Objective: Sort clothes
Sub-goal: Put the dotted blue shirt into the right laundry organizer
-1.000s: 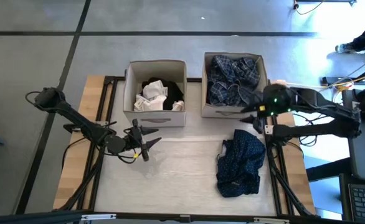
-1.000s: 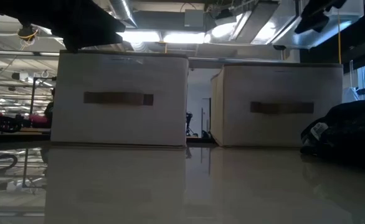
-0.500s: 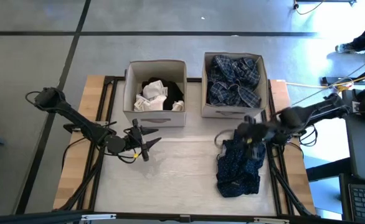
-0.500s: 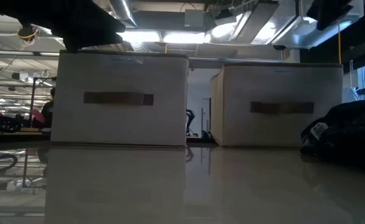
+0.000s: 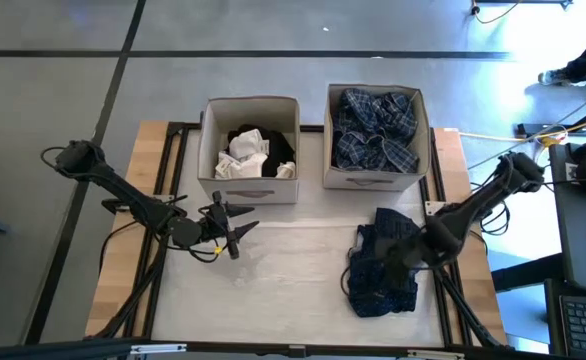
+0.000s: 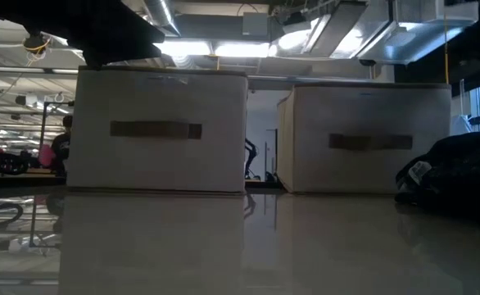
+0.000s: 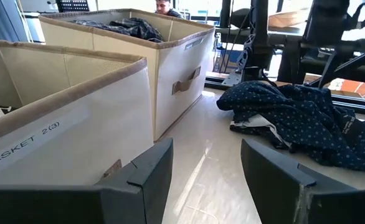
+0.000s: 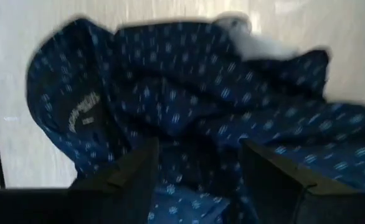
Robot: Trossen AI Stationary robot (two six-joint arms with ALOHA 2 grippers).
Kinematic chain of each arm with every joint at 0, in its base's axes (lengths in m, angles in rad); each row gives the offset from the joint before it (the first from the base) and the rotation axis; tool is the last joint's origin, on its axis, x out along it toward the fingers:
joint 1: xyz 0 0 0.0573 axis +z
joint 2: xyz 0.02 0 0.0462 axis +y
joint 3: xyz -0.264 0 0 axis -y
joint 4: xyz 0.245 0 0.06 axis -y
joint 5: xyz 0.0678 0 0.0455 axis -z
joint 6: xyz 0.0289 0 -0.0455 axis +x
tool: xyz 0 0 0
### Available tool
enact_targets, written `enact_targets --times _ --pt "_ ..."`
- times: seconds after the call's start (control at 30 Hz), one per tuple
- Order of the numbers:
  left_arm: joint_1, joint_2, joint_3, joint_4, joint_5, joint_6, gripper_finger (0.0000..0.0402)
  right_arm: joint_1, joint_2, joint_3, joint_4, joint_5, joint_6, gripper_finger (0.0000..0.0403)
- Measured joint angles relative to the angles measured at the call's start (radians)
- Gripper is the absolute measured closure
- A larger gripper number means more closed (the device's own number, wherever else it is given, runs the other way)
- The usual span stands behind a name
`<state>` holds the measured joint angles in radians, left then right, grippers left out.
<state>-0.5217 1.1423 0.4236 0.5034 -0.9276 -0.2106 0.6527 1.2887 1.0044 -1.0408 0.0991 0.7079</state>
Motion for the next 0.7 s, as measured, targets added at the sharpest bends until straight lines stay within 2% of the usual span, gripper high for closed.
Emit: enact_targets --times 0.2,0.7 --pt "0.000 0.000 0.000 0.000 0.000 -0.004 0.0222 0.045 0.035 -0.061 0.028 -0.020 0.023 0.0182" --pt "0.000 0.000 0.000 0.000 0.000 0.000 0.0222 0.047 0.169 -0.322 0.329 -0.002 -0.034 0.0182"
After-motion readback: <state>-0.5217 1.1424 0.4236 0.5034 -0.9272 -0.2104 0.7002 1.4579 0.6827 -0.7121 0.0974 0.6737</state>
